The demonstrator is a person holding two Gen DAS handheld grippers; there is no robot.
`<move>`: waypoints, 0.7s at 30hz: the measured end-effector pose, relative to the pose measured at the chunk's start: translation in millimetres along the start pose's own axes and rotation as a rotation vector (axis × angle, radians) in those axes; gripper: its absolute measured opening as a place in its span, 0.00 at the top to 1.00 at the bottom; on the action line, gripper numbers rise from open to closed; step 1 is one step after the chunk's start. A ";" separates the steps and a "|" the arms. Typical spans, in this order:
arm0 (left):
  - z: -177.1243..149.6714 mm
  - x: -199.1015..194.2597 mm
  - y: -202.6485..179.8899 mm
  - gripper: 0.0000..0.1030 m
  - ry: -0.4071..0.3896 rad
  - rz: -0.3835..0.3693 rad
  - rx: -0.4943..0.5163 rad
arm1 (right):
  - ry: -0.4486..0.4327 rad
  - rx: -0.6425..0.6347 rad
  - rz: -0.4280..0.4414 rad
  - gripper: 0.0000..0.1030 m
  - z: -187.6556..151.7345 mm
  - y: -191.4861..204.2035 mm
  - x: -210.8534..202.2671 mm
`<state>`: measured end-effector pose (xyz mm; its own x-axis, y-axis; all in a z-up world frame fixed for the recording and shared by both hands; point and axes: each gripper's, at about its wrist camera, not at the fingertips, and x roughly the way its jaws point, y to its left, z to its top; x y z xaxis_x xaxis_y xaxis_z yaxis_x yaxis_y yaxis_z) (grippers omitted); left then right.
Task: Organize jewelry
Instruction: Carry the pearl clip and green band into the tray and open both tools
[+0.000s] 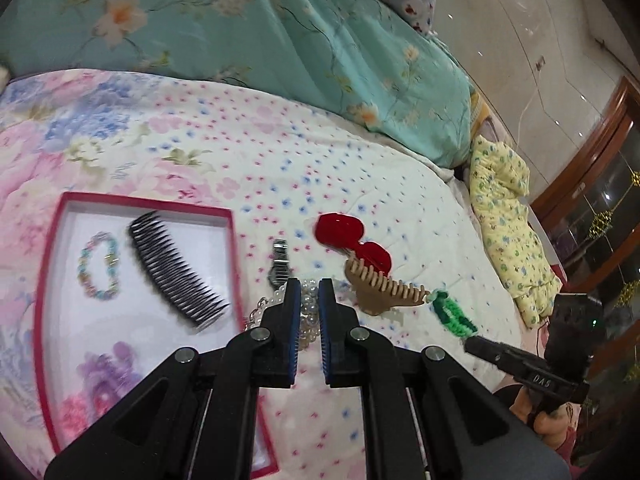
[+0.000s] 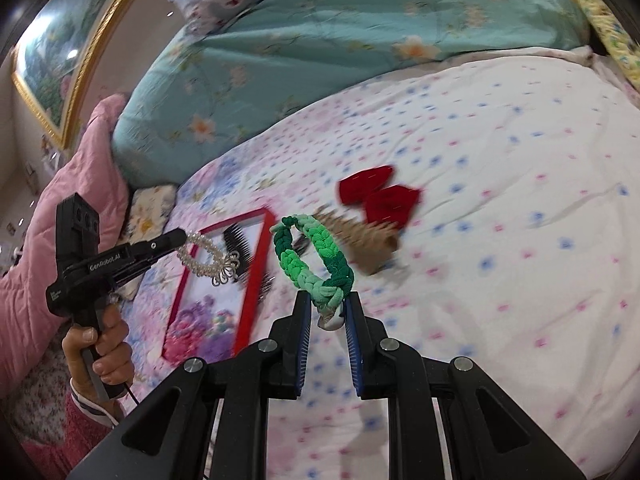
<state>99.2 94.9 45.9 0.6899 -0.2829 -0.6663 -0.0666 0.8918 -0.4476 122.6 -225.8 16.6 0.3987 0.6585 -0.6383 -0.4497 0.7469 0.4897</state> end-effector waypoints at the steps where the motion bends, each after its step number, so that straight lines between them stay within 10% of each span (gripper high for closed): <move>1: -1.1 -4.2 3.9 0.93 -0.004 0.004 -0.006 | 0.008 -0.007 0.009 0.84 -1.4 5.5 4.0; 21: -12.1 -55.3 88.1 0.93 -0.083 0.083 -0.143 | 0.117 -0.136 0.090 0.84 -11.1 109.0 103.8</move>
<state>46.4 184.9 36.1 0.7343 -0.1749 -0.6559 -0.2240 0.8497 -0.4773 106.2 -77.0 -2.9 0.2604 0.7008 -0.6641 -0.5861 0.6614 0.4681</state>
